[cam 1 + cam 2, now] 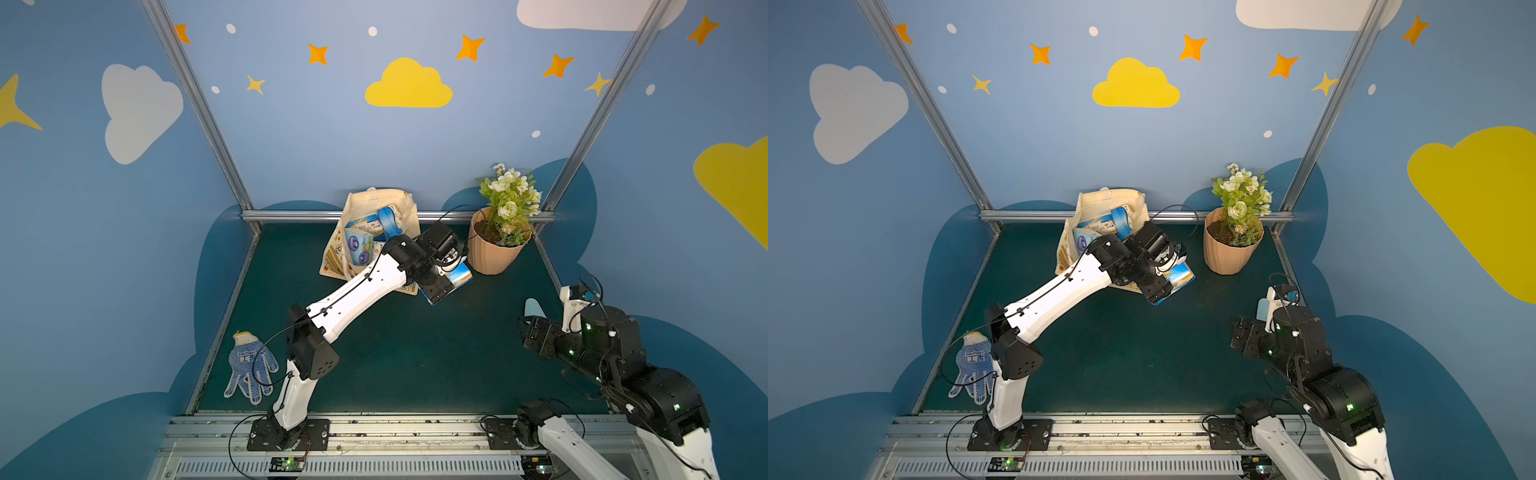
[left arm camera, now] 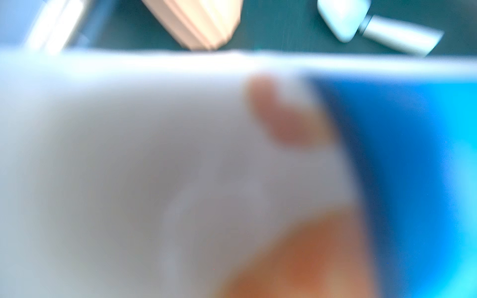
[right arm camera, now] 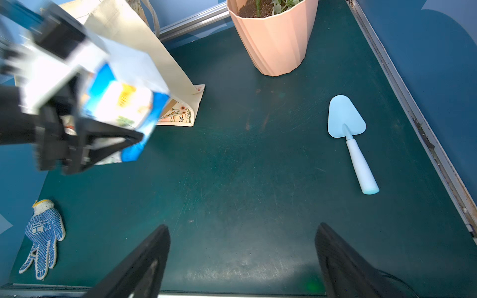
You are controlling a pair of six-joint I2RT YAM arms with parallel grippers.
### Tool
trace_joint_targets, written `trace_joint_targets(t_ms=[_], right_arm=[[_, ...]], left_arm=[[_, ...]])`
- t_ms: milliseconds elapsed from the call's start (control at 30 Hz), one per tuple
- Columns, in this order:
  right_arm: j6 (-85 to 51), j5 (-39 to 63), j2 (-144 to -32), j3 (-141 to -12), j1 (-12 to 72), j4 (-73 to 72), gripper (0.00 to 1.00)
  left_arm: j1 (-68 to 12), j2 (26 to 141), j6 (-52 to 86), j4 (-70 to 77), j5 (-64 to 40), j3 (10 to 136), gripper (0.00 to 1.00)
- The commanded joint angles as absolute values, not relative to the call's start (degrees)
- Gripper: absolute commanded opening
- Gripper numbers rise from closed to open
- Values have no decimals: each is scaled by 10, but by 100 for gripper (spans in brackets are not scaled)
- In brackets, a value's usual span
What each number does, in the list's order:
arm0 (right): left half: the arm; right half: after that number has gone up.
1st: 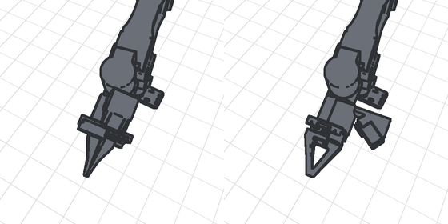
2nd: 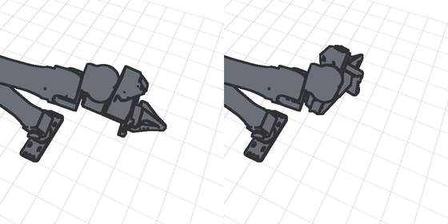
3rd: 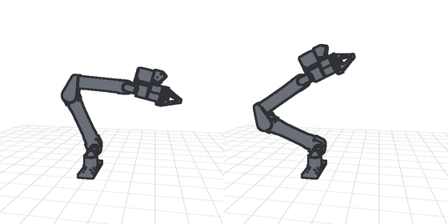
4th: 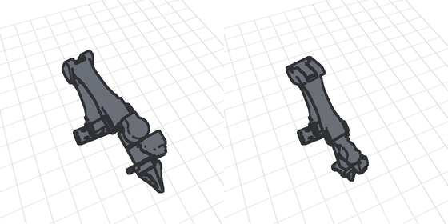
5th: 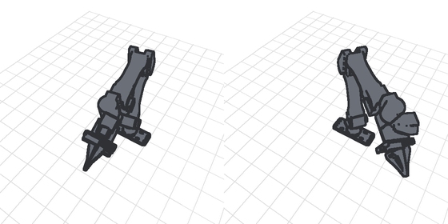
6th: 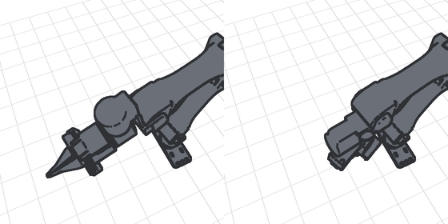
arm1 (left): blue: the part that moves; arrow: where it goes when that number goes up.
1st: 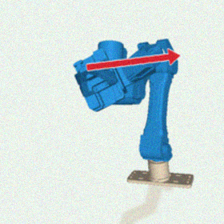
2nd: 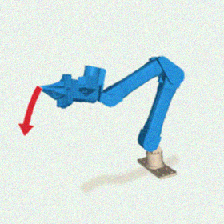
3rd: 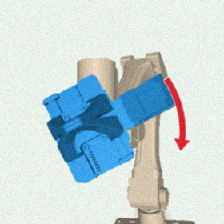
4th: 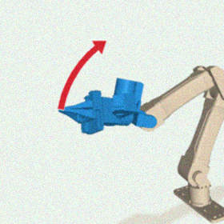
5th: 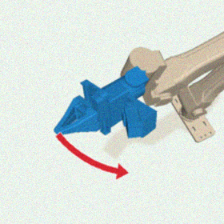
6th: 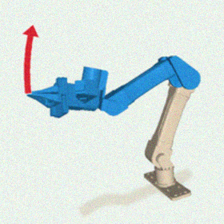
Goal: Put tissues into the canvas bag
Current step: Pick up the pack of facial tissues from the center of the board, then place the pack of facial tissues in the canvas bag.
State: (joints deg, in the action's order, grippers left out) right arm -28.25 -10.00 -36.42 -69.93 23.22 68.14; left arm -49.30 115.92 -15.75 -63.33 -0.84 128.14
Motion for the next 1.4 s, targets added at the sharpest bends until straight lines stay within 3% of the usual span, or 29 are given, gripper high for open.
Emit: trace_joint_targets(t_ms=[0, 733, 1067, 1367], right_arm=[[-284, -100, -365, -688, 229, 678, 89], [-298, -118, -356, -649, 229, 670, 89], [-300, -107, -370, -640, 229, 654, 89], [-304, -106, -367, -628, 229, 654, 89]], left_arm=[[-493, 1145, -150, -654, 8, 1313, 77], [-347, 1115, -120, -572, 38, 1421, 79], [-262, 1181, -109, -561, 54, 1454, 82], [-246, 1273, -118, -550, 46, 1500, 82]])
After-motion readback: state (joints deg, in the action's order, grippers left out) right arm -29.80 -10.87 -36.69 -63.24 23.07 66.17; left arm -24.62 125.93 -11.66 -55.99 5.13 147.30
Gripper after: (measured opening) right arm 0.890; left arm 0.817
